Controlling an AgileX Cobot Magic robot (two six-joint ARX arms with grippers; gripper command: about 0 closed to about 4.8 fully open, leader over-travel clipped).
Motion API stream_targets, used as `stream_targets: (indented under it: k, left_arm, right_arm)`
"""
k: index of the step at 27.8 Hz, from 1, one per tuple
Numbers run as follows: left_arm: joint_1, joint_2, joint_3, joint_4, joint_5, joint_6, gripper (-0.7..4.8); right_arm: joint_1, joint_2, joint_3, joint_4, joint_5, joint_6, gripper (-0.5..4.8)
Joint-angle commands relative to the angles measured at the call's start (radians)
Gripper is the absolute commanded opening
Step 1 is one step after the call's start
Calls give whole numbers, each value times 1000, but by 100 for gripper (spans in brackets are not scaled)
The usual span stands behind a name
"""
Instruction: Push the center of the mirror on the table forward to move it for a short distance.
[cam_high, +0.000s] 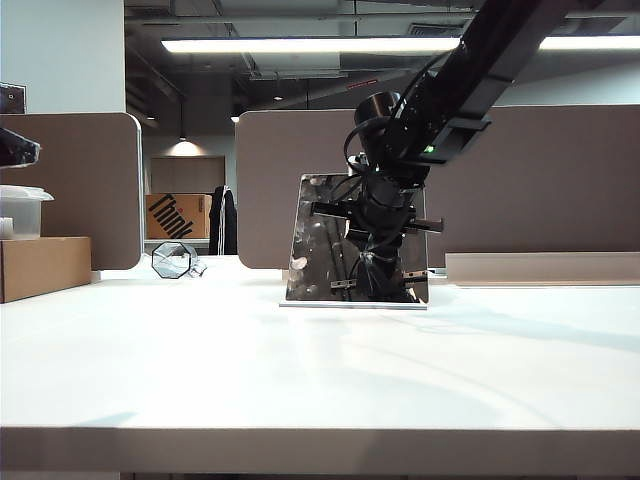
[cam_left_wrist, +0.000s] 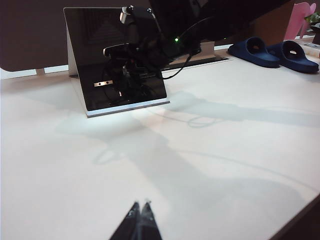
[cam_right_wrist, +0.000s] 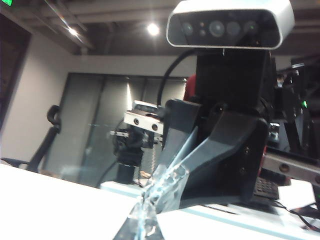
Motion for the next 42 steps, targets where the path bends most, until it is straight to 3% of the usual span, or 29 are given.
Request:
stream_targets:
  k: [1, 15, 27, 37, 42]
  left_arm:
    - [0, 1, -1, 6, 0, 3, -5]
    - [0, 1, -1, 6, 0, 3, -5]
    - [0, 1, -1, 6, 0, 3, -5]
    - [7, 1, -1, 6, 1, 3, -5]
    - [96, 1, -1, 6, 7, 3, -5]
  right_arm:
    - [-10, 42, 77, -8, -4, -24, -9]
    - [-65, 140, 242, -13, -8, -32, -9]
    - [-45, 98, 250, -77, -50, -55, -9]
    - [5, -125, 250, -424, -53, -98, -9]
    - [63, -267, 249, -584, -51, -163, -9]
